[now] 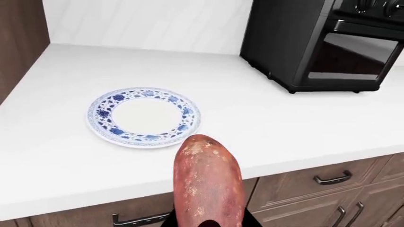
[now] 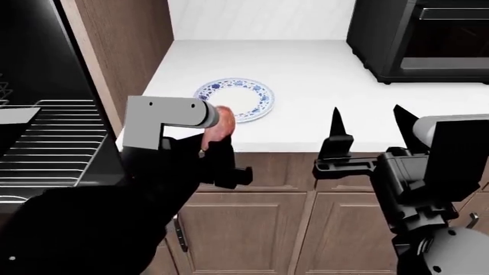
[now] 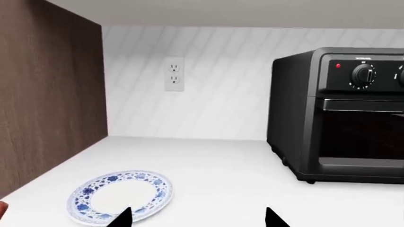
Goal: Place the sweet potato on the rack of the oven.
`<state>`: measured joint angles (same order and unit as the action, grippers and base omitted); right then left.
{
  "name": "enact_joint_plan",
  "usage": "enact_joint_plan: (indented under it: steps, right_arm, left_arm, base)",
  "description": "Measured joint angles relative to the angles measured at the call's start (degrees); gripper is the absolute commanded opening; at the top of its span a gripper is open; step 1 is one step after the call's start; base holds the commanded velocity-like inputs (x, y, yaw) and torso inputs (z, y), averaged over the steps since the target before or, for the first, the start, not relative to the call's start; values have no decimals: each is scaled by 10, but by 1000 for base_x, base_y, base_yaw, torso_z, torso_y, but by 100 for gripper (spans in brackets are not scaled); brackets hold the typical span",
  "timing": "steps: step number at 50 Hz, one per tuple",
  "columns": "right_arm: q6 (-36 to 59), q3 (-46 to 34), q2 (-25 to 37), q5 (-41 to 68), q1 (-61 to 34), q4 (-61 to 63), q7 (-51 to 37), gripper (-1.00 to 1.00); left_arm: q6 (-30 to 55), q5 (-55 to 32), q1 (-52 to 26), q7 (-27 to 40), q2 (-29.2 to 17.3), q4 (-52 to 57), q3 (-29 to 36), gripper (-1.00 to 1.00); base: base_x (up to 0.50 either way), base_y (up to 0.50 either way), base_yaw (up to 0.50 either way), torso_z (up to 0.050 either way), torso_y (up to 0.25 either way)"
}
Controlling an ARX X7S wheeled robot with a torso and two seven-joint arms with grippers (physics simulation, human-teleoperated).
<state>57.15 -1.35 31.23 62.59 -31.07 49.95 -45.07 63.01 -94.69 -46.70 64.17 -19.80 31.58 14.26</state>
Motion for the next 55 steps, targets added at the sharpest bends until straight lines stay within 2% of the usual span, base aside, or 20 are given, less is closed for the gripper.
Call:
enact_joint_plan:
  steps: [14, 31, 55]
  right_arm:
    - [48, 1, 12, 89, -69, 7, -67, 100]
    - [63, -2, 20, 125, -96, 12, -96, 100]
    - [65, -8, 28, 145, -108, 15, -114, 100]
  left_arm:
    - [-2, -90, -57, 62, -26, -11, 6, -100]
    - [-1, -126, -103, 86, -50, -19, 9, -100]
    - [-7, -127, -116, 85, -64, -15, 11, -100]
  base:
    - [0, 0, 0, 0, 0]
    - [0, 18, 0, 0, 0]
    - [0, 332, 0, 0, 0]
